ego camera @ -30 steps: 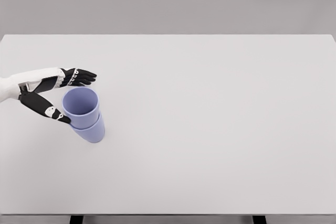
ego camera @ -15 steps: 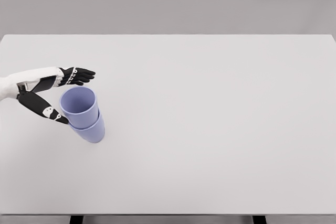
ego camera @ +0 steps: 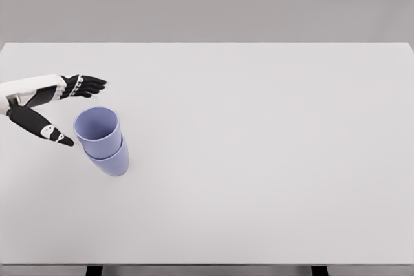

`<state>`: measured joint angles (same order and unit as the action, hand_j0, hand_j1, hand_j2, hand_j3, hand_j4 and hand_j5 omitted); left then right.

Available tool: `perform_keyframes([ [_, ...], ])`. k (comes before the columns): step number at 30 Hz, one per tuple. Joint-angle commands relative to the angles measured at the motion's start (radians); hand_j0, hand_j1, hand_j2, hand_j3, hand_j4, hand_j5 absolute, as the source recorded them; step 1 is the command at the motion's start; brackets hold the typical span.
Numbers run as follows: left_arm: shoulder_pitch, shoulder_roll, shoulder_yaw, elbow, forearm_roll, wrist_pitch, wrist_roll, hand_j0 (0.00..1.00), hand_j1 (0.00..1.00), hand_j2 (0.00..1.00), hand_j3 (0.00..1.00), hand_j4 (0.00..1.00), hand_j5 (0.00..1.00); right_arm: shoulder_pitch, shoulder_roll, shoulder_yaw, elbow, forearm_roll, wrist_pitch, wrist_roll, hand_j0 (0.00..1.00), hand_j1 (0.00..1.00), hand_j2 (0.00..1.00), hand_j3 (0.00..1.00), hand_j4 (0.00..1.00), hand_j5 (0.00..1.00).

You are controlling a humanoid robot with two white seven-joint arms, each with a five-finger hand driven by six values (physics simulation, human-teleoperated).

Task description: Place the right cup on the left cup with left arm

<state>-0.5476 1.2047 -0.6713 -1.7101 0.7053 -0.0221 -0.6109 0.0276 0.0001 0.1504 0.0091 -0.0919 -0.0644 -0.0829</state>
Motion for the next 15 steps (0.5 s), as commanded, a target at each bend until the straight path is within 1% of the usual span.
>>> perform_keyframes([
  [1,-0.002,0.033,0.010,0.001,0.007,-0.028,0.000,1.00,1.00,1.00,1.00,1.00,1.00,0.000,0.000,0.000,0.000,0.000,0.000,0.000,1.00,1.00,1.00,1.00,1.00,1.00],
  [6,0.000,0.058,0.047,0.001,0.000,-0.058,0.000,1.00,1.00,1.00,1.00,1.00,1.00,0.000,0.000,0.000,0.000,0.000,0.000,0.000,1.00,1.00,1.00,1.00,1.00,1.00],
  [8,0.000,0.058,0.048,0.003,-0.027,-0.059,0.000,1.00,1.00,1.00,1.00,1.00,1.00,0.000,0.000,0.000,0.000,0.000,0.000,0.000,1.00,1.00,1.00,1.00,1.00,1.00],
  [15,0.000,0.064,0.048,0.003,-0.030,-0.058,0.000,1.00,1.00,1.00,1.00,1.00,1.00,0.000,0.000,0.000,0.000,0.000,0.000,0.000,1.00,1.00,1.00,1.00,1.00,1.00],
])
